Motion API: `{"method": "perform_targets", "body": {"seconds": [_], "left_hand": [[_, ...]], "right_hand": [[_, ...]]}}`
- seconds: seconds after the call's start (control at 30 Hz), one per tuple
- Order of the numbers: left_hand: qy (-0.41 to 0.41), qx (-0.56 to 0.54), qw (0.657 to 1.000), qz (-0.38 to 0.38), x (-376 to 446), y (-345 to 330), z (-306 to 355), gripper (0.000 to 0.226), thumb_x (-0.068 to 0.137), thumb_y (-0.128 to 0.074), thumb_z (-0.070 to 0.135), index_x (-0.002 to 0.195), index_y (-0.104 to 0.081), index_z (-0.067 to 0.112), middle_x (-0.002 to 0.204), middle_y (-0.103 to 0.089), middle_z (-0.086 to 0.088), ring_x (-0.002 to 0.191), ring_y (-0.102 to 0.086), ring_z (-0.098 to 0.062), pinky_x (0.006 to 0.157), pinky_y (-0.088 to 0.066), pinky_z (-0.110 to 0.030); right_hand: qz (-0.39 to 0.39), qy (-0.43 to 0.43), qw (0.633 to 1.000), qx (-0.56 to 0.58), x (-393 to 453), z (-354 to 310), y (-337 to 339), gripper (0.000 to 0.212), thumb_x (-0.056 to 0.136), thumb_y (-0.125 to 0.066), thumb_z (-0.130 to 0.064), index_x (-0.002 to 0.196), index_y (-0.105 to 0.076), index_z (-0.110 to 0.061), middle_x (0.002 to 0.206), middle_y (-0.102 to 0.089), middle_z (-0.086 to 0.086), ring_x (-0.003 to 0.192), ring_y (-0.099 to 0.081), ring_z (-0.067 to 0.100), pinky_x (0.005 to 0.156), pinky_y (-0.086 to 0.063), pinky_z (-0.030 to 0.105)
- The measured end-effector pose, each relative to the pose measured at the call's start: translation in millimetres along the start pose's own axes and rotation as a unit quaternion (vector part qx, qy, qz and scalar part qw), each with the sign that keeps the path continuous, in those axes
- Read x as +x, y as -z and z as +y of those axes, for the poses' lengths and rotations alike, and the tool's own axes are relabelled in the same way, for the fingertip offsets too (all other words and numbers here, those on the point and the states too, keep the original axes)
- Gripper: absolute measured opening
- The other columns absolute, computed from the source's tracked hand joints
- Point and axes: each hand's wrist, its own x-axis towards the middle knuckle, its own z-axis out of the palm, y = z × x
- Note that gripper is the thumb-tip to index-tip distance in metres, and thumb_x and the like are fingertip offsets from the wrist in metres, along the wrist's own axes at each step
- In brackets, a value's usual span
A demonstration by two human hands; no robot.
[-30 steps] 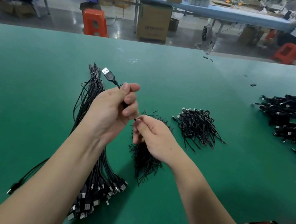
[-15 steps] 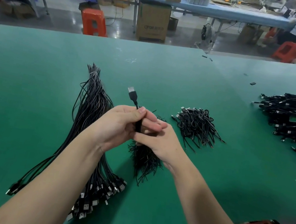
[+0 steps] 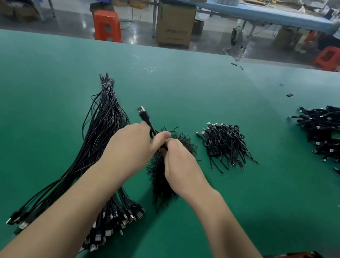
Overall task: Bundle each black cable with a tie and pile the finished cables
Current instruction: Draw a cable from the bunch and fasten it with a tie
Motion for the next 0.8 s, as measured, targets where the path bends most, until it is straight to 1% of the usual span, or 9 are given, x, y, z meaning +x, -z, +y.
{"method": "perform_targets", "body": {"seconds": [0.07,0.17,0.23,0.33,0.43,0.5,0.6,0.7,0.8], "left_hand": [[-0.013,-0.087,0.996,-0.025,3,3,-5,0.043,0.092,-0.052,0.061,0.084,-0.062,0.02,0.064,-0.059,0.003,0.06,-0.055,-0.01,0.054,-0.04,-0.026],[-0.035,-0.123,0.991,-0.035,6,4,-11,0.038,0.089,-0.061,0.056,0.074,-0.065,0.021,0.059,-0.057,0.005,0.056,-0.05,-0.007,0.051,-0.038,-0.018],[-0.04,-0.114,0.991,-0.05,10,3,-14,0.036,0.091,-0.064,0.048,0.071,-0.066,0.019,0.059,-0.059,0.001,0.051,-0.046,-0.007,0.05,-0.038,-0.019],[-0.038,-0.094,0.992,-0.073,13,2,-18,0.028,0.092,-0.064,0.039,0.072,-0.067,0.02,0.061,-0.062,0.001,0.047,-0.045,-0.007,0.047,-0.036,-0.018],[-0.042,-0.079,0.993,-0.079,15,2,-19,0.022,0.093,-0.064,0.038,0.076,-0.068,0.023,0.061,-0.061,0.003,0.05,-0.049,-0.006,0.046,-0.034,-0.017],[-0.044,-0.071,0.994,-0.078,16,1,-19,0.023,0.093,-0.063,0.038,0.078,-0.068,0.021,0.063,-0.063,0.003,0.055,-0.054,-0.01,0.049,-0.035,-0.019],[-0.039,-0.071,0.994,-0.07,18,-3,-16,0.026,0.093,-0.063,0.038,0.076,-0.067,0.019,0.063,-0.061,0.005,0.057,-0.054,-0.009,0.051,-0.035,-0.023],[-0.038,-0.073,0.995,-0.063,20,-9,-10,0.026,0.095,-0.062,0.039,0.081,-0.066,0.017,0.069,-0.062,0.004,0.061,-0.055,-0.009,0.054,-0.037,-0.025],[-0.046,-0.091,0.993,-0.055,22,-16,-7,0.026,0.094,-0.062,0.042,0.087,-0.065,0.018,0.073,-0.064,0.005,0.066,-0.058,-0.01,0.057,-0.042,-0.025]], "right_hand": [[-0.013,-0.009,1.0,0.001,-2,0,0,0.033,0.104,-0.036,-0.007,0.135,-0.047,-0.001,0.125,-0.056,0.014,0.114,-0.053,0.031,0.093,-0.038,0.033],[-0.032,-0.027,0.999,-0.004,-3,1,-3,0.035,0.105,-0.034,-0.011,0.137,-0.046,-0.001,0.131,-0.055,0.013,0.116,-0.054,0.029,0.093,-0.038,0.03],[-0.049,-0.04,0.998,0.029,-2,0,-4,0.028,0.106,-0.035,-0.014,0.13,-0.049,-0.007,0.119,-0.055,0.006,0.104,-0.055,0.025,0.086,-0.039,0.026],[-0.102,-0.075,0.982,0.141,0,-3,-3,0.021,0.106,-0.043,-0.02,0.124,-0.054,-0.017,0.1,-0.06,-0.003,0.084,-0.056,0.017,0.073,-0.044,0.029],[-0.122,-0.09,0.963,0.223,0,-2,2,0.013,0.105,-0.046,-0.026,0.113,-0.057,-0.024,0.067,-0.055,-0.009,0.055,-0.05,0.006,0.053,-0.04,0.02],[-0.114,-0.086,0.97,0.198,1,-2,2,0.015,0.106,-0.044,-0.027,0.099,-0.057,-0.026,0.069,-0.052,-0.006,0.057,-0.05,0.008,0.056,-0.04,0.025],[-0.083,-0.083,0.982,0.15,2,-2,-4,0.028,0.107,-0.04,-0.027,0.081,-0.047,-0.034,0.081,-0.053,-0.005,0.069,-0.051,0.009,0.063,-0.037,0.029],[-0.045,-0.096,0.984,0.146,1,1,-8,0.032,0.106,-0.038,-0.021,0.076,-0.043,-0.031,0.08,-0.053,-0.006,0.067,-0.048,0.007,0.063,-0.037,0.031],[-0.039,-0.137,0.97,0.198,0,6,-9,0.029,0.106,-0.033,-0.024,0.085,-0.05,-0.033,0.08,-0.057,-0.008,0.067,-0.053,0.01,0.069,-0.051,0.04]]}}
